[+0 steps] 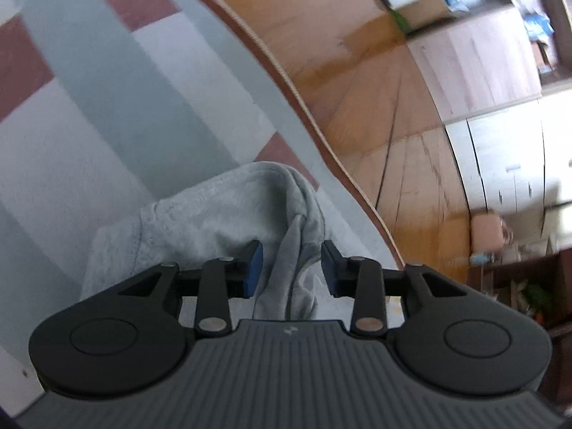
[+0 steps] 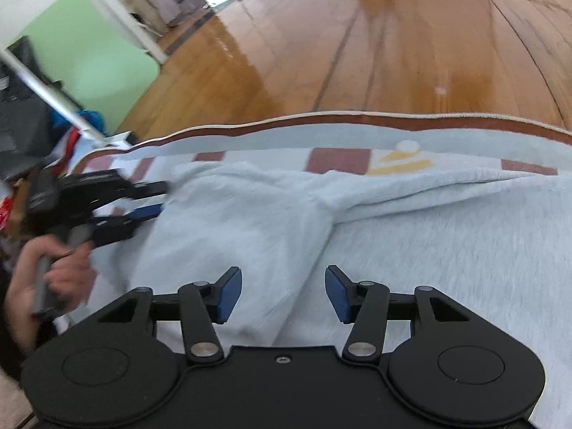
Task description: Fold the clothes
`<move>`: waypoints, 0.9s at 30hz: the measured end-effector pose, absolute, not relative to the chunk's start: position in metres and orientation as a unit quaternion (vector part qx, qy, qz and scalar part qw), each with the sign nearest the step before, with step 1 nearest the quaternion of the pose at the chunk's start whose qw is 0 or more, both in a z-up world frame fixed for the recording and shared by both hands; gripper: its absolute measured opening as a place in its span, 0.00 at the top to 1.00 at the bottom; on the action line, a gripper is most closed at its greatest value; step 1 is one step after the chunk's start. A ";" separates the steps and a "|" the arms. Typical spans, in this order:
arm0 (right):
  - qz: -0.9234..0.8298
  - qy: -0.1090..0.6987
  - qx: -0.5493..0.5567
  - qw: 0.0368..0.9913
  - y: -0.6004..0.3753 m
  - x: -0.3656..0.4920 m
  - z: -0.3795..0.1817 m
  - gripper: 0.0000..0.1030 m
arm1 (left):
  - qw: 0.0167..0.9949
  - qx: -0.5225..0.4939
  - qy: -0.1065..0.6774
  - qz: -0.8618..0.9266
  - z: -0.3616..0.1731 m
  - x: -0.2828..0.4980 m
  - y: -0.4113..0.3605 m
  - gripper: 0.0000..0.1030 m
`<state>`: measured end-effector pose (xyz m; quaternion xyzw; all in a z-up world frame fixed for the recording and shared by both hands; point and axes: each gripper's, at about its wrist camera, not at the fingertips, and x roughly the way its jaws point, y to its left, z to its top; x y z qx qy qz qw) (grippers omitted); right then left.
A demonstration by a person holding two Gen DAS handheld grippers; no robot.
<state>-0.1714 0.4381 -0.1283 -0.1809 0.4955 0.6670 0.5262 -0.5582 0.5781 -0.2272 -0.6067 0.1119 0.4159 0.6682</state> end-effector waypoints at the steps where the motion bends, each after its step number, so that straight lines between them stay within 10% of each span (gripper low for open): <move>1: 0.661 0.506 -0.174 0.525 0.445 -0.167 -0.136 0.44 | 0.678 -0.598 0.122 0.410 -0.226 -0.554 0.578 0.54; 9: 0.636 0.573 -0.105 0.507 0.465 -0.158 -0.172 0.44 | 0.697 -0.562 0.147 0.419 -0.224 -0.521 0.576 0.37; 11: 0.644 0.569 -0.102 0.500 0.470 -0.162 -0.174 0.44 | 0.711 -0.543 0.162 0.416 -0.222 -0.513 0.574 0.53; 13: 0.653 0.554 -0.112 0.504 0.481 -0.165 -0.172 0.45 | 0.722 -0.513 0.178 0.428 -0.216 -0.504 0.574 0.89; 16: 0.658 0.546 -0.112 0.507 0.499 -0.161 -0.172 0.51 | 0.737 -0.484 0.177 0.437 -0.208 -0.494 0.580 0.93; 18: 0.665 0.532 -0.118 0.510 0.511 -0.154 -0.168 0.86 | 0.733 -0.502 0.137 0.439 -0.205 -0.495 0.596 0.93; 27: 0.673 0.526 -0.122 0.505 0.545 -0.122 -0.160 0.88 | 0.693 -0.591 0.074 0.406 -0.242 -0.504 0.648 0.92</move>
